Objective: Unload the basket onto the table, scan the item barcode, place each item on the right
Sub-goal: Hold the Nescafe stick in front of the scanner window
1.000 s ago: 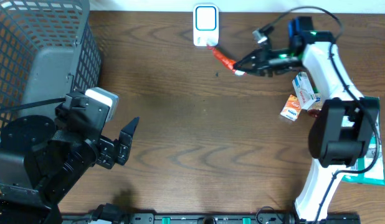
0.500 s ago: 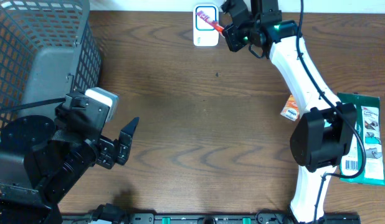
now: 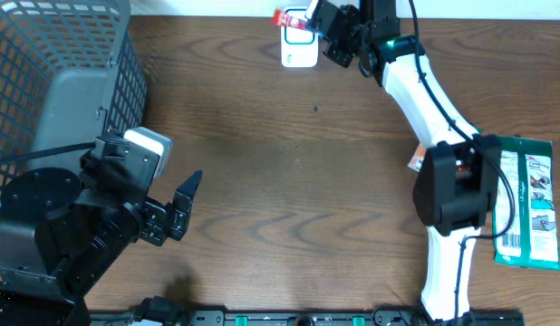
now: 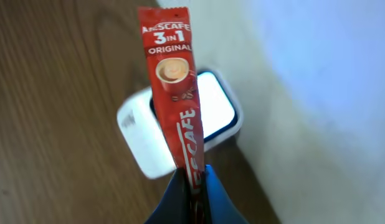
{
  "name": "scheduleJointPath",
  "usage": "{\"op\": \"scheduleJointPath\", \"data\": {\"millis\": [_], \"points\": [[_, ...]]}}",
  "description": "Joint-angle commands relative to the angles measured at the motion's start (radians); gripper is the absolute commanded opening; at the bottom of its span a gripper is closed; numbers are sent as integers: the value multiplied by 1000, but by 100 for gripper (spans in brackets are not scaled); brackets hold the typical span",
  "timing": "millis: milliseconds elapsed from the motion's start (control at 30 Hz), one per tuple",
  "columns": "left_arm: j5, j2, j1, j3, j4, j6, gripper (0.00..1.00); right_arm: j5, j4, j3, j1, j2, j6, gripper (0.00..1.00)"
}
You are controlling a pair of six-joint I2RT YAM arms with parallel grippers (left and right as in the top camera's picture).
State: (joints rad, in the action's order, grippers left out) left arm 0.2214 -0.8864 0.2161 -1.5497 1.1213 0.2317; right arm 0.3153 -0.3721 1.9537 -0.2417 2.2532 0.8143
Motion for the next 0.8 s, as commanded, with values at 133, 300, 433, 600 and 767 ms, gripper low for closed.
{"op": "scheduleJointPath", "data": {"millis": [133, 300, 433, 600, 767], "points": [[-6, 1, -2, -5, 0, -5, 86, 43, 67, 14, 34, 111, 26, 1], [-6, 1, -2, -5, 0, -5, 86, 46, 134, 14, 56, 122, 26, 1], [-6, 1, -2, -5, 0, -5, 86, 77, 167, 14, 64, 122, 26, 1], [-6, 1, -2, -6, 0, -5, 86, 86, 185, 14, 64, 122, 25, 1], [-6, 1, -2, -5, 0, -5, 86, 86, 212, 14, 64, 142, 24, 1]]}}
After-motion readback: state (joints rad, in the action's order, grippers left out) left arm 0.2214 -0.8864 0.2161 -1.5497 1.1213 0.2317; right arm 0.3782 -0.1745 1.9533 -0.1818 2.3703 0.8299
